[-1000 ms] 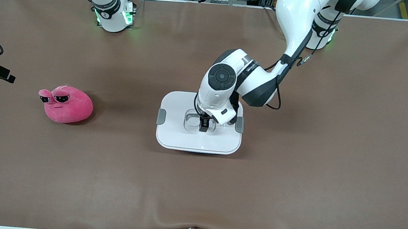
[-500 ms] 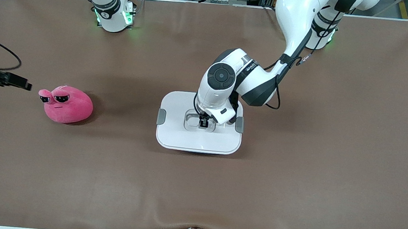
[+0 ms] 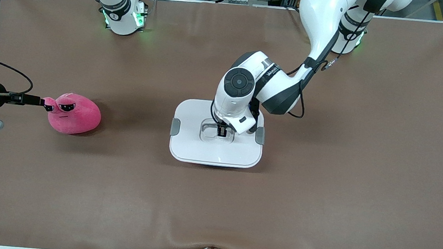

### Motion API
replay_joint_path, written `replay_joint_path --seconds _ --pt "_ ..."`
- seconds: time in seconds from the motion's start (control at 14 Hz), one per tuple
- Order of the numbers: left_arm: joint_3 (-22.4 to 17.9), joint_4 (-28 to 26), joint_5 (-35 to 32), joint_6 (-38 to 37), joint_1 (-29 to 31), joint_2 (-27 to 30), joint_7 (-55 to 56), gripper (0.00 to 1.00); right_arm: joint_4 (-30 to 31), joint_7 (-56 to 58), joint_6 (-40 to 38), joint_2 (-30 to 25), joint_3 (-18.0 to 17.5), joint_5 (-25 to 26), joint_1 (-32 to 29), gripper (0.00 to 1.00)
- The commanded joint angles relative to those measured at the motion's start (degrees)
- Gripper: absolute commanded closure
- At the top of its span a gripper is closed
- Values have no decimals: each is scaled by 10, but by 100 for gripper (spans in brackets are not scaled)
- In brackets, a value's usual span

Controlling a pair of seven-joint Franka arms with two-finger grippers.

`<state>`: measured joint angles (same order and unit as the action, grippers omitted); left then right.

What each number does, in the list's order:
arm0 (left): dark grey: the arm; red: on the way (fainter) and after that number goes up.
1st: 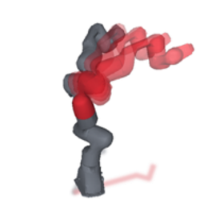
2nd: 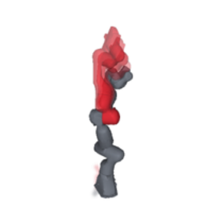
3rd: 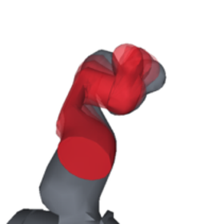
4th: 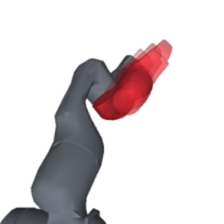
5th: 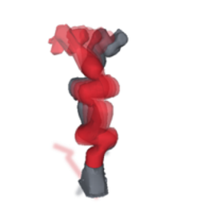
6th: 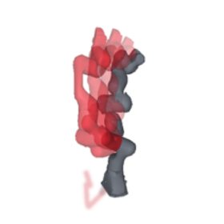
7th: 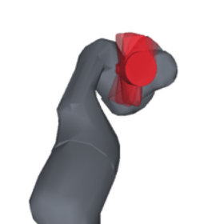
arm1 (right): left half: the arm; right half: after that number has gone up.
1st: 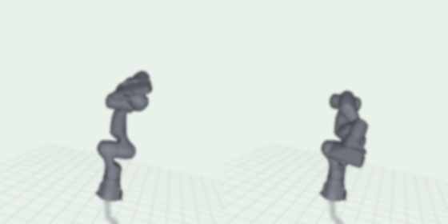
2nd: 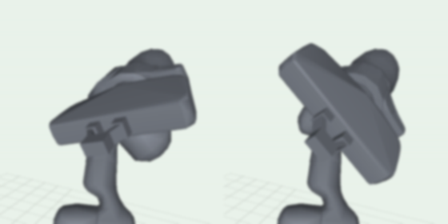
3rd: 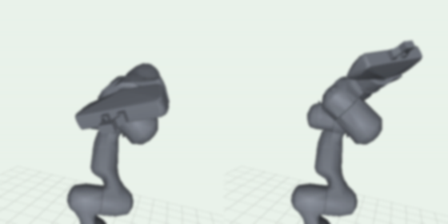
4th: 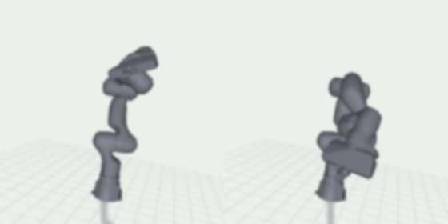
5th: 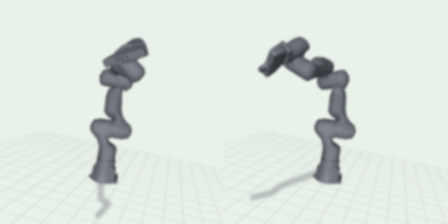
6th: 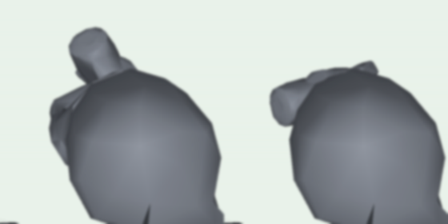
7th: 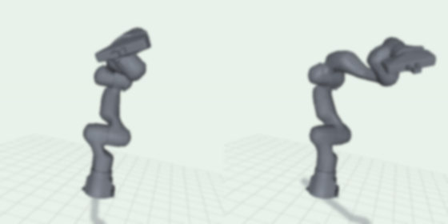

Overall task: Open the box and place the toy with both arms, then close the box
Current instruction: 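Reach the right gripper to the pink plush toy and grasp it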

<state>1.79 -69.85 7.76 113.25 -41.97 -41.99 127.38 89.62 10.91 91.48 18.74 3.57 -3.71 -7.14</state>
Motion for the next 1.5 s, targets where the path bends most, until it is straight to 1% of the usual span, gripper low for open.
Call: replay_joint_path --seconds 0.0,0.07,0.21,0.29,0.5,0.64,0.71,1.0,1.07,1.21,1.43 --pt "-4 -2 -9 -15 -5 13 -1 44 46 4 41 -21 -1 -4 0 0" --pt "-4 -2 -9 -15 -5 13 -1 51 81 -4 66 -39 -1 -5 1 0" --pt "-4 -1 -10 -14 -5 13 -1 52 171 -59 133 -88 -3 -5 9 0" --pt "-5 -1 -10 -14 -6 13 -1 52 199 -98 153 -104 -4 -5 17 0" --pt "-5 0 -10 -14 -5 13 0 56 207 -261 152 -103 -3 -4 41 0" --pt "-4 1 -10 -14 -5 13 0 58 222 -323 156 -101 -3 0 54 0" --pt "-5 1 -9 -14 -5 13 0 60 235 -324 158 -102 -3 0 53 0" --pt "-5 1 -10 -14 -3 12 -1 61 251 -327 178 -100 -3 0 41 0" --pt "-5 1 -10 -14 -3 12 -1 67 255 -327 179 -100 -3 0 41 0" --pt "-5 1 -9 -14 -2 12 0 68 263 -327 191 -98 -2 0 41 0" --pt "-5 1 -9 -14 0 13 0 71 262 -328 209 -80 -2 0 33 0"
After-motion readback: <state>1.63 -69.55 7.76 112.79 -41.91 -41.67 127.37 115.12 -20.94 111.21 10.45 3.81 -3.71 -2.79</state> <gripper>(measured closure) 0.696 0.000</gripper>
